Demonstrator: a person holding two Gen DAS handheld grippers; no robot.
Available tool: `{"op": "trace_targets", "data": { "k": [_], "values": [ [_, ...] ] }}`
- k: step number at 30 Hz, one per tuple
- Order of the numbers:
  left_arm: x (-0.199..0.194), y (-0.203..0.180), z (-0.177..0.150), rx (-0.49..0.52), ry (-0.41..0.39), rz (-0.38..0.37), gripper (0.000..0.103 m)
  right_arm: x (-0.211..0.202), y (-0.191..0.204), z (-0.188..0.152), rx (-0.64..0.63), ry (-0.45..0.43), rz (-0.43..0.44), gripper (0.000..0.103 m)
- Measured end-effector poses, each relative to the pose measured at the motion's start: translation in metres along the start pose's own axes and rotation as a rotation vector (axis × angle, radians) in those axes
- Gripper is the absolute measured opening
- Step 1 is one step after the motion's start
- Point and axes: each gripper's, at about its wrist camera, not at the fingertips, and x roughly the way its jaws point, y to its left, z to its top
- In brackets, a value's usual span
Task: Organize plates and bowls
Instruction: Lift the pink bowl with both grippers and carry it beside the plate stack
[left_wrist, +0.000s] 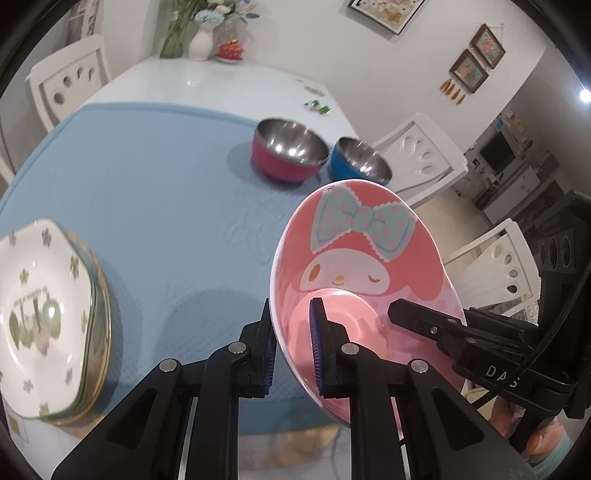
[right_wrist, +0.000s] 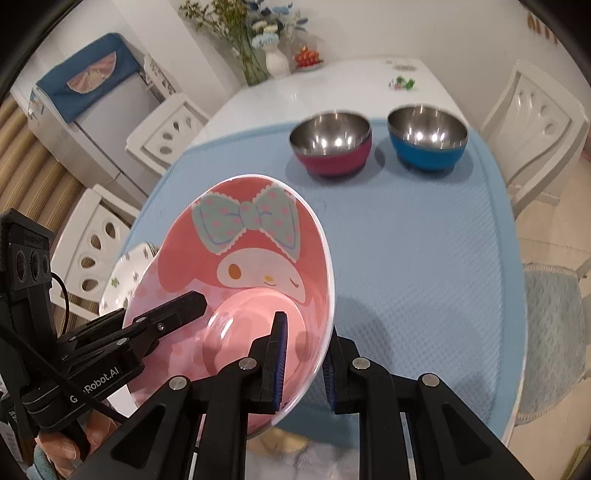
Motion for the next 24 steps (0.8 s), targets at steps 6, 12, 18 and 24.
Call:
{"op": "trace_targets", "data": {
  "k": [6, 12, 18, 24],
  "values": [
    [0.016, 0.008, -0.018, -0.008, 0.049, 0.029, 0.013, 0.027, -0.009, -0.018, 0.040, 0.098, 0.018, 0.017],
    [0.031, 0.013, -0.029, -0.022, 0.083, 0.023, 0.013, 0.040, -0.019, -0.028, 0.092, 0.136, 0.020, 0.017],
    [0.044, 0.018, -0.033, -0.021, 0.099, 0.025, 0.013, 0.050, -0.025, -0.032, 0.127, 0.153, 0.005, 0.017],
    [0.048, 0.025, -0.034, -0.043, 0.101, 0.024, 0.013, 0.050, -0.027, -0.036, 0.137, 0.159, 0.013, 0.017]
  ]
}}
